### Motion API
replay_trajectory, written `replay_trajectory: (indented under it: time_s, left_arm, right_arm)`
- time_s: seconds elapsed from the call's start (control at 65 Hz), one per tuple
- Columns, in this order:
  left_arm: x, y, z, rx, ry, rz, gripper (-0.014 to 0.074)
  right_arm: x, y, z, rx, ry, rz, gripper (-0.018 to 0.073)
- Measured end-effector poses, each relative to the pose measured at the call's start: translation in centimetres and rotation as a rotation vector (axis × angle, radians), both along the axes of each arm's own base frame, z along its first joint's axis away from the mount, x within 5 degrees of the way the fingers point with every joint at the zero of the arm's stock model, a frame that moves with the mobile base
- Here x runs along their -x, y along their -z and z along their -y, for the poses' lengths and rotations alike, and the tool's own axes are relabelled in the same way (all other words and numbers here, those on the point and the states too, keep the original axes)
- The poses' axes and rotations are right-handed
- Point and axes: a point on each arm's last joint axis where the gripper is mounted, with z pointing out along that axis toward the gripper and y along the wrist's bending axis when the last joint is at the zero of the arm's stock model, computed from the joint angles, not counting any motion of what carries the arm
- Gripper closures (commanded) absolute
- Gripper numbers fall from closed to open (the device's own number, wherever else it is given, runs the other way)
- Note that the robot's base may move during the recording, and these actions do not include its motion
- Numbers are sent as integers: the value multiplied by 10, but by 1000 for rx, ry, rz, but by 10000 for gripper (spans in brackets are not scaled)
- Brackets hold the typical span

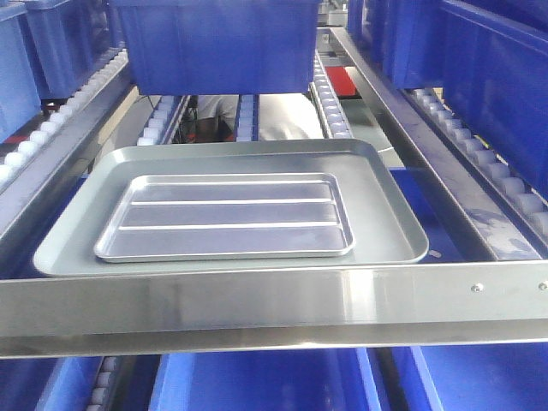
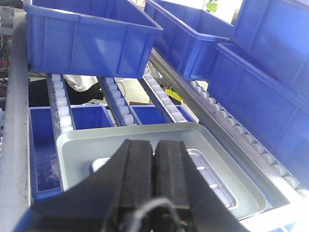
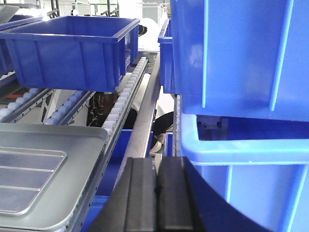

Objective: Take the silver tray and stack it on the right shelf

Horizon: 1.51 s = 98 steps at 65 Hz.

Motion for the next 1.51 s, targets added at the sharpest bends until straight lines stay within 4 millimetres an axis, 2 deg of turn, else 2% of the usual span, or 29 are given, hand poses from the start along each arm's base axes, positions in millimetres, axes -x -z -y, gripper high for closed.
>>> replay_trajectory:
  time_s: [0.292, 0.492, 0.754, 1.0, 1.138, 1.507]
  left_arm:
    - [0, 0, 0, 0, 0, 0, 689]
    - [6, 12, -5, -5, -18, 4, 689]
    - [26, 43, -33, -127, -253, 157, 689]
    - [34, 69, -47, -133, -439, 101, 689]
    - [37, 68, -49, -121, -480, 147, 689]
    - [37, 71, -50, -130, -480, 118, 689]
  right_arm:
    - [0, 0, 0, 0, 0, 0, 502]
    - [0, 0, 0, -1, 0, 0, 502]
    - [0, 0, 0, -1, 0, 2, 502]
    - [0, 0, 0, -1, 0, 2, 502]
    - [0, 0, 0, -1, 0, 2, 502]
    - [0, 0, 0, -2, 0, 2, 502]
